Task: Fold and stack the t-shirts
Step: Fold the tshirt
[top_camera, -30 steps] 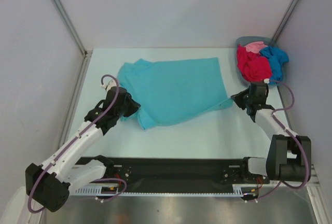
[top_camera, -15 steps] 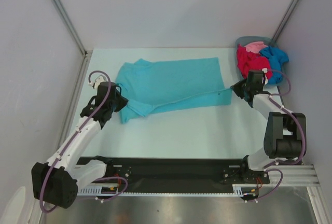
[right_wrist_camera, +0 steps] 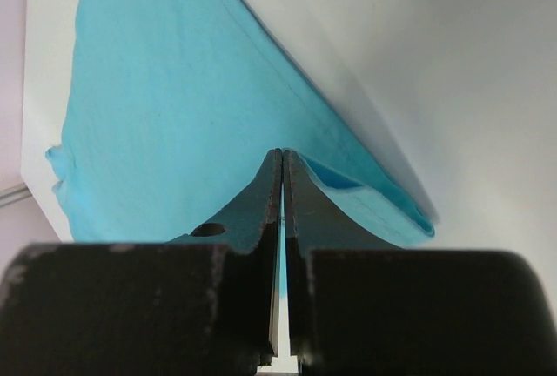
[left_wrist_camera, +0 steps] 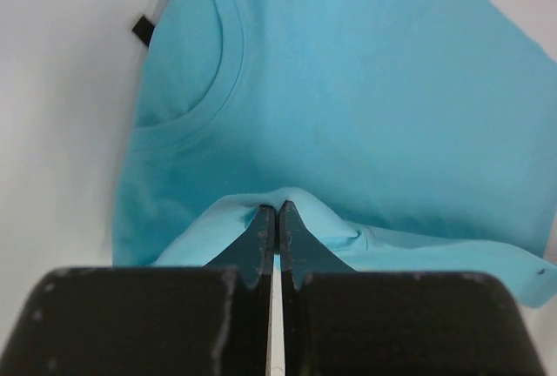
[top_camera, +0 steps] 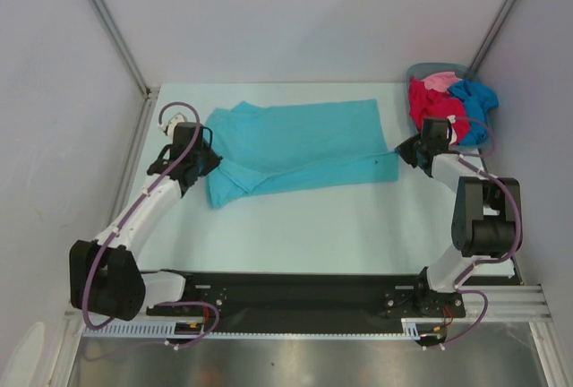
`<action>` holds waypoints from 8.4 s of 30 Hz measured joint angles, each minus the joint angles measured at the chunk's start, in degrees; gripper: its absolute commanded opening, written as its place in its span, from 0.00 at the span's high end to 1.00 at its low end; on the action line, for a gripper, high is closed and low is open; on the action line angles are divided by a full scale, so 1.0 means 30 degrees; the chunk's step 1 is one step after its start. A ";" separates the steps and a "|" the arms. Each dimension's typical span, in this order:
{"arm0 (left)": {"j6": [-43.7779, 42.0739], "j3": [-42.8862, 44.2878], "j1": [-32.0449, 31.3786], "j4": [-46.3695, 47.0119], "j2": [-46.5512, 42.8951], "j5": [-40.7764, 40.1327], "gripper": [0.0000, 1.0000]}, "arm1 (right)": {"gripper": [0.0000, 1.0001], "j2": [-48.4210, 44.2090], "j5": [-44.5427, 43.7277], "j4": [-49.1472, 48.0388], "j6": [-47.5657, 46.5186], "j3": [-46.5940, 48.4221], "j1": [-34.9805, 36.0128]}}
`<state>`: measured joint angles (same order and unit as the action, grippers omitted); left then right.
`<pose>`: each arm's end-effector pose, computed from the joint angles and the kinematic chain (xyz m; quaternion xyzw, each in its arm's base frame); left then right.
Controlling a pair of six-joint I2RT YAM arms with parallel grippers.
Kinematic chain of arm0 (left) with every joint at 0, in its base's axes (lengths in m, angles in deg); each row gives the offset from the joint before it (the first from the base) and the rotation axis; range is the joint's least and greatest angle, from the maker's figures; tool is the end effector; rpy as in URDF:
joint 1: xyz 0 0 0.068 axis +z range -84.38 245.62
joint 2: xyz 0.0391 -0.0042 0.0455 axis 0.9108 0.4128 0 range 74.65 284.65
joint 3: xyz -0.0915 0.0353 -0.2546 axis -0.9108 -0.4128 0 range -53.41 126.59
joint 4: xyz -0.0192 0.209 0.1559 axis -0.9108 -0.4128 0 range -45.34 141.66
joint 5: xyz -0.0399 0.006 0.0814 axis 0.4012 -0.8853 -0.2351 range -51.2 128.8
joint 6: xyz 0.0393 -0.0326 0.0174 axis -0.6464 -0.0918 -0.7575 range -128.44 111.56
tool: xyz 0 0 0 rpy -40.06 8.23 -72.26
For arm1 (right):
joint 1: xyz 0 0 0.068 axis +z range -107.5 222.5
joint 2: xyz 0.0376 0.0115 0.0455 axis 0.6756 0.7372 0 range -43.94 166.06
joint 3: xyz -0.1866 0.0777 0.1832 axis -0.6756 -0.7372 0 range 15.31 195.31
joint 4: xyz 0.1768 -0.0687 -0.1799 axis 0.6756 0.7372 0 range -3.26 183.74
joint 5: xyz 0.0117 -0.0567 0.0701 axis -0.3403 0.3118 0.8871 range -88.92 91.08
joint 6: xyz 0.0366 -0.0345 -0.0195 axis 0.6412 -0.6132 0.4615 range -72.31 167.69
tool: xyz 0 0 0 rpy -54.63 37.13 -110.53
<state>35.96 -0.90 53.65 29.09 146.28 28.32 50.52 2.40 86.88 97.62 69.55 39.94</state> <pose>0.2647 -0.0494 0.2680 -0.2897 0.8620 -0.1190 0.3986 0.3495 -0.0149 0.1933 0.3971 0.8161 0.1781 0.3801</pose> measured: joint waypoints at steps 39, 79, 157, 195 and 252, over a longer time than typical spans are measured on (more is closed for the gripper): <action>-0.3905 1.4586 0.0823 0.1188 1.3391 0.1851 0.00 | 0.38 0.9012 0.2616 -0.1392 -0.1683 1.1497 0.1304; -0.5093 2.1566 0.5552 -0.2499 2.1952 0.9435 0.22 | 0.38 1.6211 0.3752 0.3672 -0.4153 2.1566 0.0430; -0.6834 2.4385 0.4291 -0.4597 2.3839 0.6987 0.41 | 0.47 1.9540 0.4750 0.6863 -0.3191 2.6869 0.0386; -0.6841 2.2097 0.3534 -0.4080 2.2017 0.7009 1.00 | 1.00 1.7354 0.3293 0.6164 -0.4124 2.2702 0.0787; -0.6827 1.2743 0.2827 -0.0685 1.3260 0.5268 1.00 | 1.00 0.8852 0.1938 -0.1151 -0.5508 1.1708 0.1537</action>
<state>15.48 37.33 62.14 27.04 186.06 44.13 77.07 8.22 83.43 81.10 104.68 44.55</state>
